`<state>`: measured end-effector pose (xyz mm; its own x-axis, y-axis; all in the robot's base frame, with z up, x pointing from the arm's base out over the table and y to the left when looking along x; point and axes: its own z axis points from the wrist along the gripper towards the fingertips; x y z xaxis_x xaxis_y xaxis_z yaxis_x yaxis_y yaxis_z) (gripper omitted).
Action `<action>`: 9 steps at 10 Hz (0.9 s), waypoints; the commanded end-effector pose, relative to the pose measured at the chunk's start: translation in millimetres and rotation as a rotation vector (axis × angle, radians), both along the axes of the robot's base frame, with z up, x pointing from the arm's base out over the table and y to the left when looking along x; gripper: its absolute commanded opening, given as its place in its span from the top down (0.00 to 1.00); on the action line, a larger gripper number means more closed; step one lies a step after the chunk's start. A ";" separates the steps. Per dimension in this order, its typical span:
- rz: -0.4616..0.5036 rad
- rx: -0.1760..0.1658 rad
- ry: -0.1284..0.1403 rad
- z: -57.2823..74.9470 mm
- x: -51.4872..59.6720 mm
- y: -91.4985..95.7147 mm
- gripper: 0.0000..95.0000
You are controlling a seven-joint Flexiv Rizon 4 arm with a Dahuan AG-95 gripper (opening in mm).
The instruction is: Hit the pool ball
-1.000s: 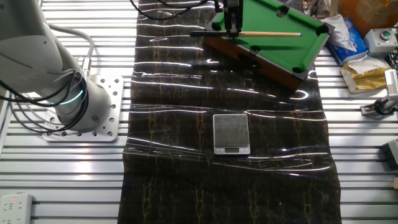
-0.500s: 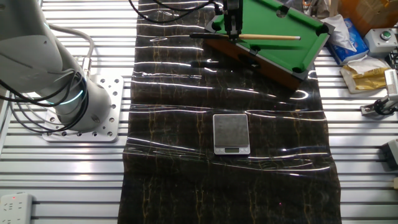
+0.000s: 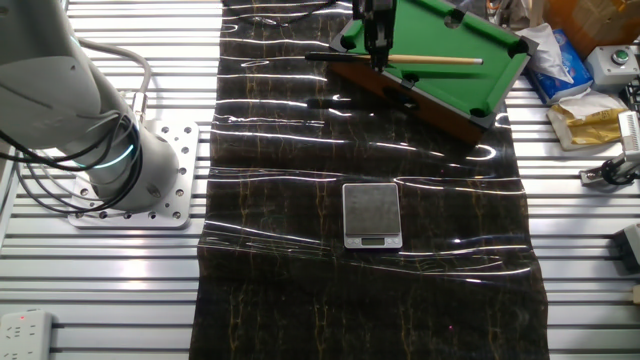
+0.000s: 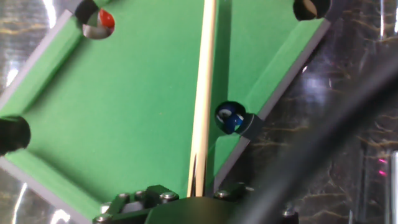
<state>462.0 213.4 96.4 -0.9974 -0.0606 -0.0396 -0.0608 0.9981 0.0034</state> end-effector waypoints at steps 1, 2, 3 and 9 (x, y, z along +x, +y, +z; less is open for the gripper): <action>0.012 -0.016 -0.010 -2.0 1.1 -0.3 0.00; 0.006 -0.019 -0.011 -1.5 1.0 -0.3 0.00; 0.006 -0.018 -0.012 0.4 0.8 -0.1 0.00; 0.001 0.031 0.017 4.6 0.3 0.1 0.00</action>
<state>463.8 214.6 99.8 -0.9978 -0.0616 -0.0232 -0.0624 0.9974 0.0365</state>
